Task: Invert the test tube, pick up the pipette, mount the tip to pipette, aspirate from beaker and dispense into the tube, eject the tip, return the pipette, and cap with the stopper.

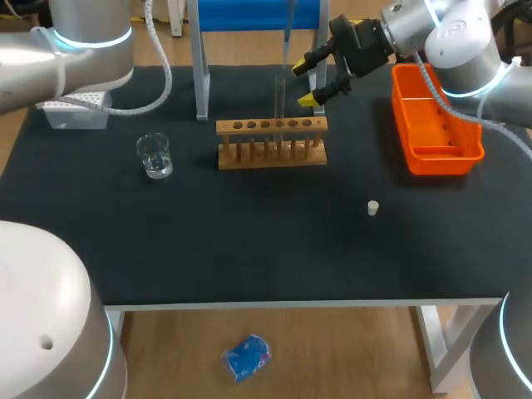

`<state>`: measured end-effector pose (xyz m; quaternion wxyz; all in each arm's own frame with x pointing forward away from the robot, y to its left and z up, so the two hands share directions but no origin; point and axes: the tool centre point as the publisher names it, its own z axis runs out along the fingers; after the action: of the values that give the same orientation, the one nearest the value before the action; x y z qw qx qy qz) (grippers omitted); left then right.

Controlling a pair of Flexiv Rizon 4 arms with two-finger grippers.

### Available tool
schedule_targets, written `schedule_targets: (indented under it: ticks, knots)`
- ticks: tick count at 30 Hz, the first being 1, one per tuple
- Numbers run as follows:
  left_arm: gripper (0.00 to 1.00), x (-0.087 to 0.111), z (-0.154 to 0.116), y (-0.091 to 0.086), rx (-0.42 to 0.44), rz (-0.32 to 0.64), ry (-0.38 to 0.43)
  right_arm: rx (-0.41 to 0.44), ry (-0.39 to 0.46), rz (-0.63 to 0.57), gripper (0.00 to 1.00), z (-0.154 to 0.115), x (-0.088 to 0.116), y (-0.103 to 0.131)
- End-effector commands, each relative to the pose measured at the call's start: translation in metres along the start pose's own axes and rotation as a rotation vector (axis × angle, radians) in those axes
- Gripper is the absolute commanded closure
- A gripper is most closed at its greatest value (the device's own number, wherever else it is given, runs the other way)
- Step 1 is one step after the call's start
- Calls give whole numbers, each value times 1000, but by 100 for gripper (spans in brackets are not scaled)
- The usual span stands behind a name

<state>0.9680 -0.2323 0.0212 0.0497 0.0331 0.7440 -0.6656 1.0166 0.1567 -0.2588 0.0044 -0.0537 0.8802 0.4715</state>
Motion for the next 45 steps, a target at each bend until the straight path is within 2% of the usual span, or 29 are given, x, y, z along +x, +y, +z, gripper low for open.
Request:
schedule_targets:
  ticks: [1,17,26,28,45]
  knots:
    - [100,0,-1,-1,-1,0,3,0,0,0,0,0,0,0]
    - [100,0,-1,-1,-1,0,3,0,0,0,0,0,0,0]
    - [100,-13,-1,14,34,-43,20,0,0,0,0,0,0,0]
    - [100,-16,1,17,14,-47,20,0,0,0,0,0,0,0]
    - [100,-42,2,42,7,-99,24,0,0,0,0,0,0,0]
